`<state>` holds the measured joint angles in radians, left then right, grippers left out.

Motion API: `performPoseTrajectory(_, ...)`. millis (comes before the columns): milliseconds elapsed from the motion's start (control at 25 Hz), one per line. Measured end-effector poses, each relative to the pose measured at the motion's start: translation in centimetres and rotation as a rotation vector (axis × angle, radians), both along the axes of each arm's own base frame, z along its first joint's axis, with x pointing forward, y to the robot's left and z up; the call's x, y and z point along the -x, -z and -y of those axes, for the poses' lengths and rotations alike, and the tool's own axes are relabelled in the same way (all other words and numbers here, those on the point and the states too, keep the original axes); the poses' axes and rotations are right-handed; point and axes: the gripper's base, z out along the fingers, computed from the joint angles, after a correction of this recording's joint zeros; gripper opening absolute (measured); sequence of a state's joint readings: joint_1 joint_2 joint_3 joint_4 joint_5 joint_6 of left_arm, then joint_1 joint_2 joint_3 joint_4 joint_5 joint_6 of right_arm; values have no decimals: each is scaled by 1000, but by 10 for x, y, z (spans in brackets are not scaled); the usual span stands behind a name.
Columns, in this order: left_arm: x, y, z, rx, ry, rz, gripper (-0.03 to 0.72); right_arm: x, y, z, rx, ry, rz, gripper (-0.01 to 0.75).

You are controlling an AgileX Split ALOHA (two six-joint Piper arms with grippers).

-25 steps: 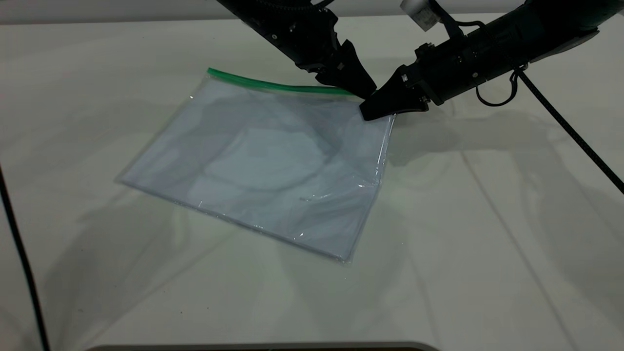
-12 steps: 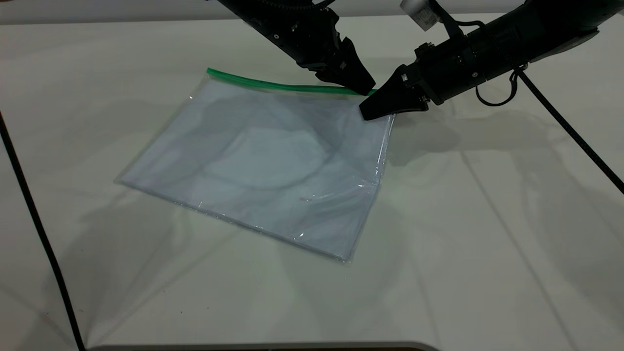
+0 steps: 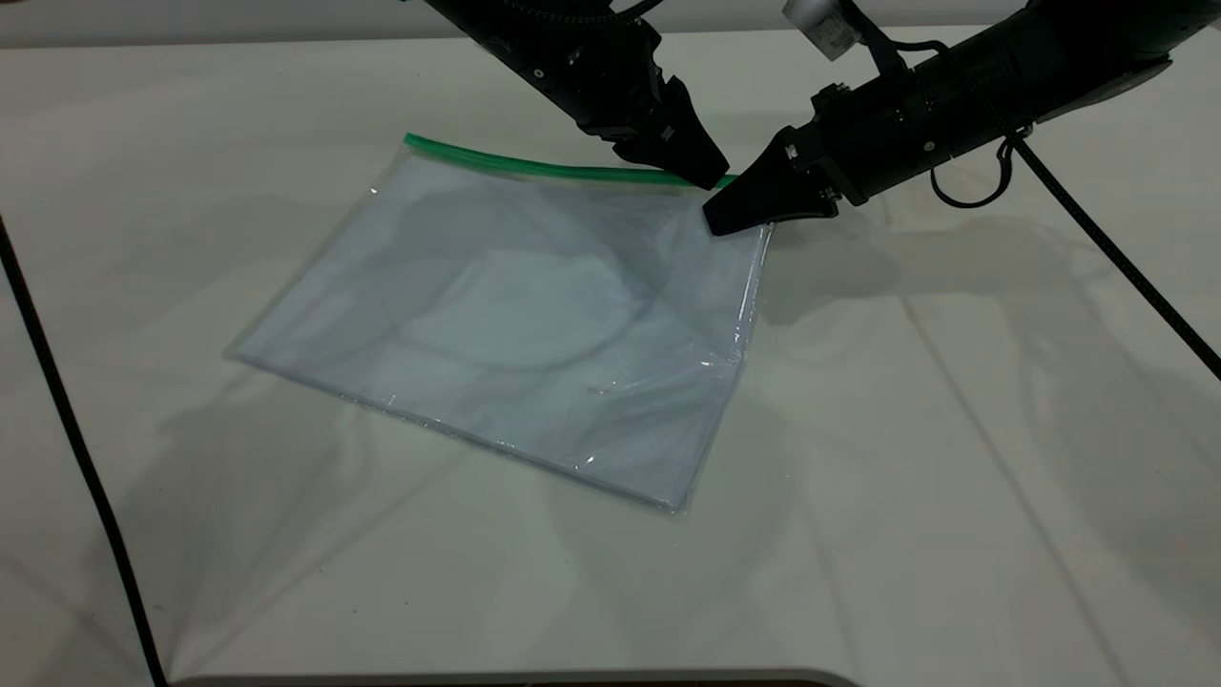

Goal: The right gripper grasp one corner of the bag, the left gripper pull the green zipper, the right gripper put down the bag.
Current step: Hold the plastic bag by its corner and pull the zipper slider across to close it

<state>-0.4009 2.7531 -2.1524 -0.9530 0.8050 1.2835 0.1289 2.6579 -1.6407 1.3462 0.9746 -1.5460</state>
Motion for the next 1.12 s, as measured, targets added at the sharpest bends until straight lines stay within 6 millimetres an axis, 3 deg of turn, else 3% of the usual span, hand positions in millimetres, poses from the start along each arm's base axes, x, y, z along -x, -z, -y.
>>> performPoseTrajectory(400,0,0,1,-1,0,2,289,0,0,0,0,0,0,36)
performPoseTrajectory(1120,1,6,1,-5,0,-4,63,0,1,0,3,2,0,38)
